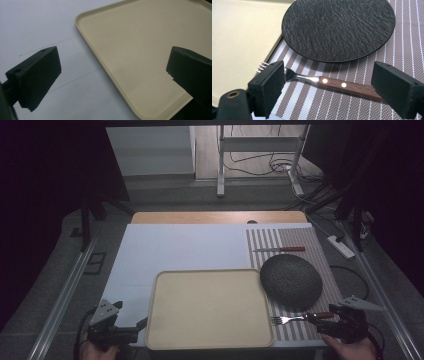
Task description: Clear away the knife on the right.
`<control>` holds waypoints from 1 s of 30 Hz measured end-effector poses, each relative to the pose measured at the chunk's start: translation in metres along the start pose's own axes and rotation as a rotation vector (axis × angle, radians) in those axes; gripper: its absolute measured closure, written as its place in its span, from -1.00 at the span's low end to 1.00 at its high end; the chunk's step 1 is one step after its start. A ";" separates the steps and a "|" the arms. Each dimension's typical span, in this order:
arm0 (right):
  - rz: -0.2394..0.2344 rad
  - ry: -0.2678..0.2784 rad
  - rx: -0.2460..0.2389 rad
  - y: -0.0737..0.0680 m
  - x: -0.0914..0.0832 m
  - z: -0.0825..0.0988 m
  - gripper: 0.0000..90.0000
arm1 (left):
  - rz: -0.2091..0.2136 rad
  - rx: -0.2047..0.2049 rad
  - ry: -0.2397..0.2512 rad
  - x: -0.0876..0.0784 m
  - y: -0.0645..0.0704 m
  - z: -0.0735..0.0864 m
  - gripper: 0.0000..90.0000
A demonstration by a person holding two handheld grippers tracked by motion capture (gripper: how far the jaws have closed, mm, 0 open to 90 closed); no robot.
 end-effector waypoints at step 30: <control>-0.060 -0.079 0.017 -0.004 0.005 0.001 -0.73 | 0.050 0.026 -0.017 0.004 0.003 -0.001 -1.00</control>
Point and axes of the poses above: each handheld gripper's, and its own axes: x roughly forward along the jaws, z roughly out of its underside, y roughly to its right, the point moved 9 cm from there along x, roughly forward along the jaws, and after that the axes turned 11 degrees about x, right-handed, at the moved point
